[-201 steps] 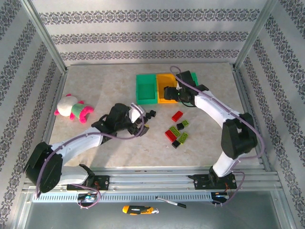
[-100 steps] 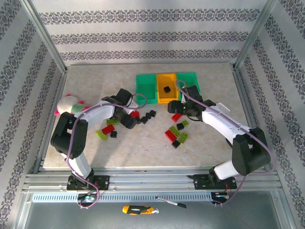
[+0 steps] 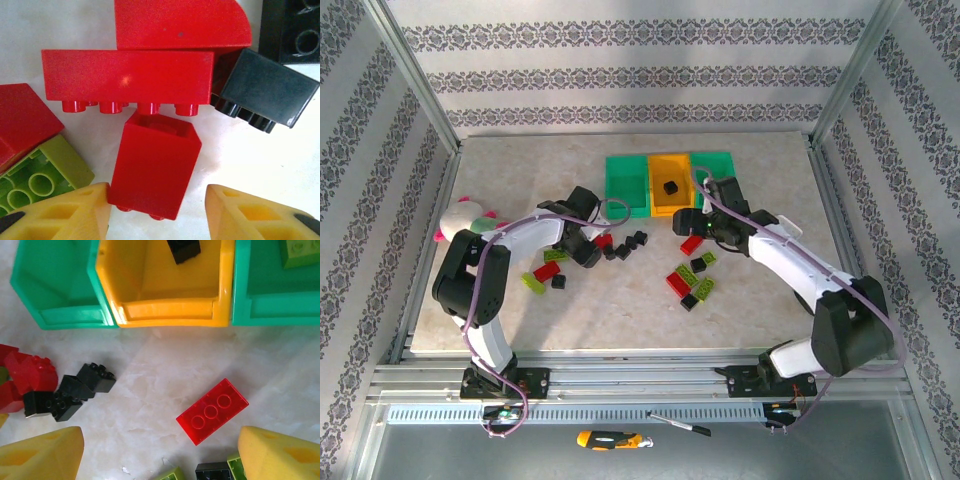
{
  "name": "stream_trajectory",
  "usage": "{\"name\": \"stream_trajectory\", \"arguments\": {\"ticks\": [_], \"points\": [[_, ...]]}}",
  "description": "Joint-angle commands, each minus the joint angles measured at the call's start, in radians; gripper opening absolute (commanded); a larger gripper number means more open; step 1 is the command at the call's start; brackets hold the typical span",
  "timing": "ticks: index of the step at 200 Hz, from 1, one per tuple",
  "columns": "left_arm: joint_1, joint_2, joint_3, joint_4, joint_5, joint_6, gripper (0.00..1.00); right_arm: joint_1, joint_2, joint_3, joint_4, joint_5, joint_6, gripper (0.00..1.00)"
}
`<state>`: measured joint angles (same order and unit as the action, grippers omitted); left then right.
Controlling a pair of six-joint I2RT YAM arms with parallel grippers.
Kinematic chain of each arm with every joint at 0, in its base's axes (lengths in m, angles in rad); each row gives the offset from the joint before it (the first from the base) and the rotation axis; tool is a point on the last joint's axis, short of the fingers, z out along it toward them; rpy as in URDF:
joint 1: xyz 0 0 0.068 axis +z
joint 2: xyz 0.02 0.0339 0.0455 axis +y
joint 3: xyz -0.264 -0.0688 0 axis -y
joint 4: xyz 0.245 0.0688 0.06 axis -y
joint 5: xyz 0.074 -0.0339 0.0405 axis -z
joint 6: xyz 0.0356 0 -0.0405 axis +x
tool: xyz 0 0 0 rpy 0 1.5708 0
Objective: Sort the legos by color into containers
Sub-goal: Pick up the lego from the center of the table, then place the lego in the container.
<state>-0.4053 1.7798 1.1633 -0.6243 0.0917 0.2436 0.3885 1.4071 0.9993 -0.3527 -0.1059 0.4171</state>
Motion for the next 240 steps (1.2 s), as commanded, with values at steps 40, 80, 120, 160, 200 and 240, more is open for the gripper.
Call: {"name": "stream_trajectory", "arguments": {"ticks": [40,80,120,160,200,240], "points": [[0.002,0.037,-0.007,0.064,-0.039,-0.008,0.45,0.015,-0.126,-0.024,0.065,-0.006,-0.030,0.91],[0.003,0.012,-0.012,0.058,-0.046,-0.008,0.28,0.023,-0.183,-0.028,0.067,-0.009,-0.041,0.98],[0.003,-0.094,-0.031,0.057,-0.037,-0.040,0.26,0.066,-0.218,-0.024,0.063,-0.017,-0.090,0.98],[0.003,-0.135,0.030,0.161,-0.033,-0.183,0.21,0.135,-0.229,-0.036,0.089,-0.022,-0.165,0.98],[0.002,0.018,0.259,0.185,-0.085,-0.370,0.21,0.154,-0.214,-0.040,0.108,-0.015,-0.157,0.98],[0.003,0.238,0.593,0.010,-0.125,-0.521,0.21,0.158,-0.233,-0.053,0.109,0.015,-0.159,0.98]]}}
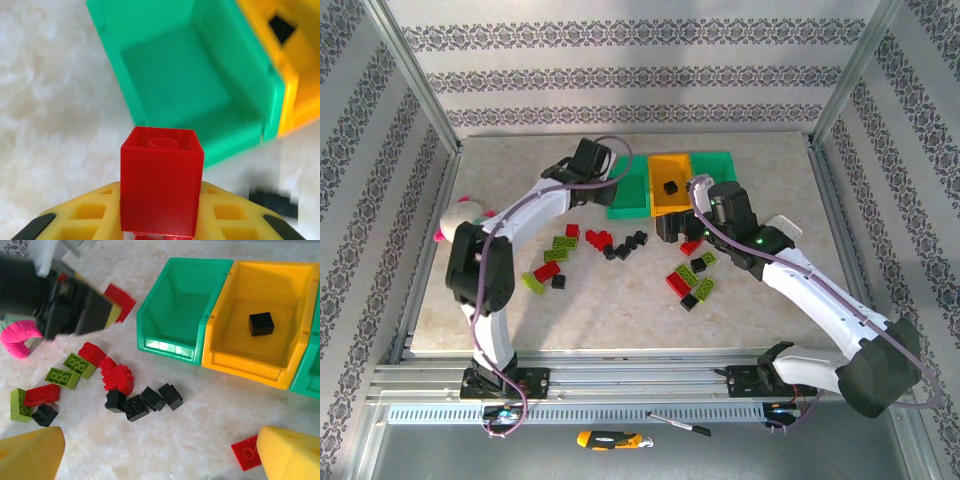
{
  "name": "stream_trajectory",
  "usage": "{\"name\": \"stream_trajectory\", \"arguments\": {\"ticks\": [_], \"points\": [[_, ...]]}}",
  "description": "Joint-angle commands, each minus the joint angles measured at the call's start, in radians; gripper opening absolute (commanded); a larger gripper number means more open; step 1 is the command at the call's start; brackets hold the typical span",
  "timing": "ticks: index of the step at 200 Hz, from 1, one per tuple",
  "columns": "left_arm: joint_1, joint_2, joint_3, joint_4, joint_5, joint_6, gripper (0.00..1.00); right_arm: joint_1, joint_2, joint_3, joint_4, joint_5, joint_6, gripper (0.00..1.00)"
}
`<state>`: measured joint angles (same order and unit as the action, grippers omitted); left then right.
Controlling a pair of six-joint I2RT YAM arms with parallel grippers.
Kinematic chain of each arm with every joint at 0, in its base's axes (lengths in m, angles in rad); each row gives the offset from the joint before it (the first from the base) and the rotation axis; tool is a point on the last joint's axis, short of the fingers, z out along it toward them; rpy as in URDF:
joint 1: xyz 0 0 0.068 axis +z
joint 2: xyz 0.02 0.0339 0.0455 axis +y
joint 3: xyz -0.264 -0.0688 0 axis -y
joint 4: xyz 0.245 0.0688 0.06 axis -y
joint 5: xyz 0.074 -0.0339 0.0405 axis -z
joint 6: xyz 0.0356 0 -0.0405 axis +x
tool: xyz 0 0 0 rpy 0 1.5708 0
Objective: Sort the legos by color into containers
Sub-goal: Place the lego in the container.
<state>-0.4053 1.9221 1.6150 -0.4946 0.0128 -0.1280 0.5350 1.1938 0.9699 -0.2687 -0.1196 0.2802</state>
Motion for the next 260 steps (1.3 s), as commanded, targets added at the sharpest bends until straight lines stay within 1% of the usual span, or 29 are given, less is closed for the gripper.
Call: {"name": "stream_trajectory", "arguments": {"ticks": [1,22,59,90,116,125,135,142,150,157,174,181,184,189,199,205,226,252,260], "points": [[0.003,0.102,0.149,-0.125,-0.047,-0.153,0.21,0.011,-0.021,-0.024,0.025,0.030,-0.022,0.98],[-0.002,0.204,0.302,-0.212,-0.055,-0.192,0.19,0.011,-0.036,-0.034,0.026,0.042,-0.020,0.98],[-0.022,0.360,0.523,-0.335,-0.086,-0.207,0.20,0.010,-0.053,-0.058,0.045,0.048,-0.012,0.98],[-0.033,0.441,0.625,-0.387,-0.083,-0.212,0.20,0.008,-0.065,-0.077,0.049,0.059,-0.013,0.98],[-0.035,0.475,0.659,-0.395,-0.077,-0.220,0.22,0.002,-0.075,-0.089,0.050,0.075,-0.001,0.98],[-0.034,0.481,0.667,-0.399,-0.073,-0.222,0.24,-0.001,-0.079,-0.092,0.050,0.087,0.004,0.98],[-0.035,0.479,0.668,-0.396,-0.071,-0.223,0.30,-0.003,-0.088,-0.097,0.054,0.096,0.010,0.98],[-0.034,0.477,0.668,-0.393,-0.077,-0.225,0.36,-0.006,-0.093,-0.099,0.055,0.105,0.014,0.98],[-0.036,0.470,0.668,-0.392,-0.079,-0.225,0.47,-0.008,-0.100,-0.100,0.052,0.118,0.020,0.98],[-0.037,0.462,0.668,-0.389,-0.079,-0.220,0.54,-0.012,-0.105,-0.100,0.047,0.125,0.026,0.98],[-0.046,0.431,0.666,-0.385,-0.079,-0.190,0.63,-0.025,-0.117,-0.102,0.027,0.169,0.054,0.98],[-0.052,0.417,0.665,-0.390,-0.079,-0.179,0.68,-0.031,-0.116,-0.100,0.015,0.183,0.067,0.98],[-0.054,0.409,0.665,-0.393,-0.079,-0.175,0.72,-0.034,-0.118,-0.100,0.007,0.190,0.071,0.98],[-0.058,0.397,0.659,-0.395,-0.080,-0.168,0.78,-0.038,-0.118,-0.100,-0.005,0.203,0.081,0.98],[-0.068,0.359,0.627,-0.385,-0.080,-0.154,0.81,-0.043,-0.116,-0.106,-0.023,0.230,0.097,0.98],[-0.073,0.331,0.599,-0.371,-0.080,-0.144,0.85,-0.047,-0.115,-0.110,-0.035,0.244,0.106,0.98],[-0.103,0.211,0.437,-0.272,-0.076,-0.079,0.95,-0.075,-0.100,-0.124,-0.079,0.246,0.140,0.98],[-0.137,0.032,0.132,-0.037,-0.046,0.035,1.00,-0.113,-0.051,-0.114,-0.143,0.212,0.163,0.97],[-0.144,-0.023,0.032,0.046,-0.026,0.066,0.99,-0.122,-0.022,-0.101,-0.170,0.203,0.175,0.96]]}}
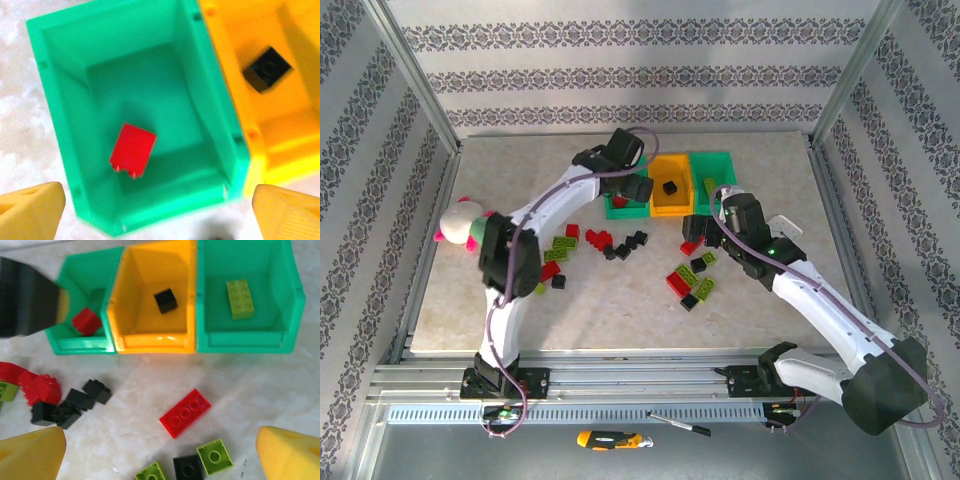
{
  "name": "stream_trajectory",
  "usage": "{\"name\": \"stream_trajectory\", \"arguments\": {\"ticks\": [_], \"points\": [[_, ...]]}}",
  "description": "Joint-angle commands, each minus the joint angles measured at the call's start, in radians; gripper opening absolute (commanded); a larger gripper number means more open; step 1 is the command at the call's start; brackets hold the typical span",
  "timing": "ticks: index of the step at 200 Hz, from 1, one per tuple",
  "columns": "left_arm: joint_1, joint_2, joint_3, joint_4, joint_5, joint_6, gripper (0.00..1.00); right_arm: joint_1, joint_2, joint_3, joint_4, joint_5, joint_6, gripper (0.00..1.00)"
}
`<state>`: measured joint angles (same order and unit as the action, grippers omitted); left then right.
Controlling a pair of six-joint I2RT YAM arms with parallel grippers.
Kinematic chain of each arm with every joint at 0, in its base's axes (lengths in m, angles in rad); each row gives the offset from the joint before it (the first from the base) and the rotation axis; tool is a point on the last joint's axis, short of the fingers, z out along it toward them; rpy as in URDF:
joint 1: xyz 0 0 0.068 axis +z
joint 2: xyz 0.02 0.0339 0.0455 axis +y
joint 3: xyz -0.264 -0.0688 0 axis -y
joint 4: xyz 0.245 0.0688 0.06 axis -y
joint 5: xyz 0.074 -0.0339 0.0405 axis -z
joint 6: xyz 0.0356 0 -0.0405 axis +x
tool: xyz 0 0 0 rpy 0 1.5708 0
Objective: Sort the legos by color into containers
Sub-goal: Place the lego in the container, then pick up the lego from the center of the table.
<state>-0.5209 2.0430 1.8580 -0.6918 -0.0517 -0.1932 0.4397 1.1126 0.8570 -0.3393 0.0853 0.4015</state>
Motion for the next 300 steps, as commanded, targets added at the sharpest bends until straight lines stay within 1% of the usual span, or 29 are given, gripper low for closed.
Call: {"name": "stream_trajectory", "arguments": {"ticks": [1,27,42,70,109,139,156,162,185,206,219,236,262,300], "points": [[-0.030,-0.150,-0.224,0.254,0.042,0.136,0.99,-0.028,0.063,0.015,-0.102,-0.003,0.056,0.96],[-0.076,-0.321,-0.532,0.500,0.092,0.286,1.00,-0.038,0.173,0.060,-0.142,-0.044,0.093,0.96],[-0.110,-0.399,-0.658,0.569,0.130,0.349,1.00,-0.041,0.239,0.083,-0.143,-0.061,0.140,0.96],[-0.147,-0.503,-0.818,0.637,0.216,0.344,1.00,-0.044,0.362,0.123,-0.127,-0.074,0.206,0.94],[-0.201,-0.601,-0.991,0.763,0.277,0.330,0.99,-0.044,0.494,0.170,-0.086,-0.079,0.264,0.82],[-0.222,-0.622,-1.050,0.814,0.315,0.333,0.99,-0.044,0.577,0.210,-0.077,-0.085,0.276,0.75],[-0.225,-0.629,-1.064,0.823,0.327,0.342,0.99,-0.044,0.617,0.227,-0.067,-0.093,0.276,0.65],[-0.225,-0.634,-1.072,0.830,0.340,0.351,0.99,-0.043,0.631,0.234,-0.065,-0.094,0.276,0.62],[-0.225,-0.646,-1.097,0.868,0.364,0.372,0.99,-0.043,0.677,0.252,-0.052,-0.093,0.284,0.61],[-0.225,-0.654,-1.105,0.867,0.353,0.378,0.99,-0.042,0.713,0.265,-0.047,-0.091,0.293,0.61],[-0.225,-0.658,-1.110,0.870,0.348,0.380,0.99,-0.043,0.728,0.271,-0.042,-0.096,0.294,0.57],[-0.223,-0.663,-1.114,0.865,0.344,0.381,0.99,-0.042,0.732,0.274,-0.046,-0.098,0.293,0.49],[-0.226,-0.675,-1.123,0.875,0.346,0.383,0.99,-0.041,0.707,0.272,-0.061,-0.085,0.280,0.41],[-0.224,-0.697,-1.144,0.898,0.329,0.364,0.99,-0.027,0.641,0.267,-0.085,-0.082,0.262,0.35]]}}
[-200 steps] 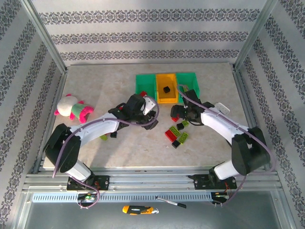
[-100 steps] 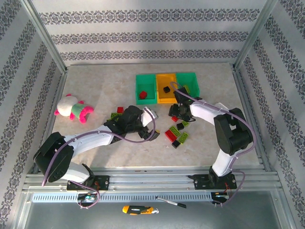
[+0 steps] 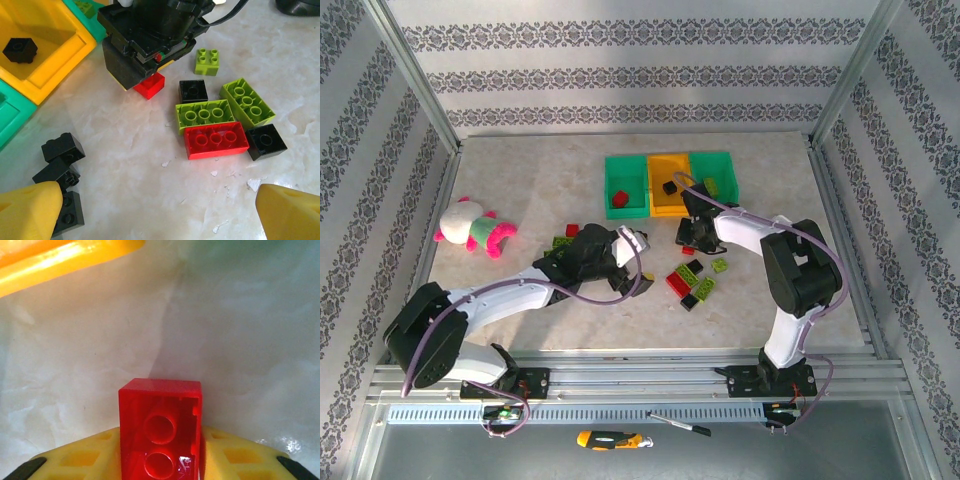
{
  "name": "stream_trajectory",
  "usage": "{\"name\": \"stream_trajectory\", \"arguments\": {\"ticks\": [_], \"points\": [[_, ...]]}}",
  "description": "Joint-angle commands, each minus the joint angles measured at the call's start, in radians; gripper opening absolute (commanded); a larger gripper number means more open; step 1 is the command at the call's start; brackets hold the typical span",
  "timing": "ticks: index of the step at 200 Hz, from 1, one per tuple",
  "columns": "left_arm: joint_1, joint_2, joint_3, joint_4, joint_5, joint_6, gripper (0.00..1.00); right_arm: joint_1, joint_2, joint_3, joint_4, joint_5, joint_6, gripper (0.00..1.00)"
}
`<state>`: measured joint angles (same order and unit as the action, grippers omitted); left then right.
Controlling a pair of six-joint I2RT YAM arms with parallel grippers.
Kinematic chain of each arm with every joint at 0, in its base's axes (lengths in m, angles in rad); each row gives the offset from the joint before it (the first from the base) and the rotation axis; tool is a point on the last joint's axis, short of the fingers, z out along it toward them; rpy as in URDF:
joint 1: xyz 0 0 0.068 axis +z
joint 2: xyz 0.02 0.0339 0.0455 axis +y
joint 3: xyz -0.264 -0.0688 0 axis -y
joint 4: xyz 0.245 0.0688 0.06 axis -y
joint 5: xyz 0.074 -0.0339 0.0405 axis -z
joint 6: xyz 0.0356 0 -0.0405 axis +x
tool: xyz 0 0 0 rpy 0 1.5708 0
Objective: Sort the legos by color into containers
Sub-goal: Pick up the lego from the center of the table, then place the lego in the container.
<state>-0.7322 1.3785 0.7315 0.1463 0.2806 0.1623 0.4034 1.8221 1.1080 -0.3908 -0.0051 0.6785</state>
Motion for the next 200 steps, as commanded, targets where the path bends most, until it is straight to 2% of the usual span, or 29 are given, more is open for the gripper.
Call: {"name": "stream_trajectory", "arguments": {"ticks": [1,37,67,127,171,200], "points": [[-0.013,-0.033,-0.019,0.061,-0.005,0.007,0.99,0.010,-0.072,0.016,-0.034,0.008,-0.015,0.35],[-0.010,-0.092,-0.075,0.092,-0.086,-0.057,0.99,0.073,-0.125,0.054,-0.016,0.009,-0.060,0.32],[-0.009,-0.181,-0.131,0.076,-0.132,-0.095,0.99,0.135,-0.098,0.154,0.018,0.029,-0.092,0.32],[-0.007,-0.324,-0.199,0.009,-0.217,-0.108,0.99,0.173,0.147,0.471,0.061,0.031,-0.145,0.31],[-0.007,-0.346,-0.215,0.001,-0.235,-0.127,0.99,0.173,0.340,0.690,0.056,0.086,-0.205,0.32],[-0.006,-0.345,-0.212,-0.007,-0.245,-0.125,0.99,0.173,0.408,0.795,0.033,0.089,-0.231,0.35]]}}
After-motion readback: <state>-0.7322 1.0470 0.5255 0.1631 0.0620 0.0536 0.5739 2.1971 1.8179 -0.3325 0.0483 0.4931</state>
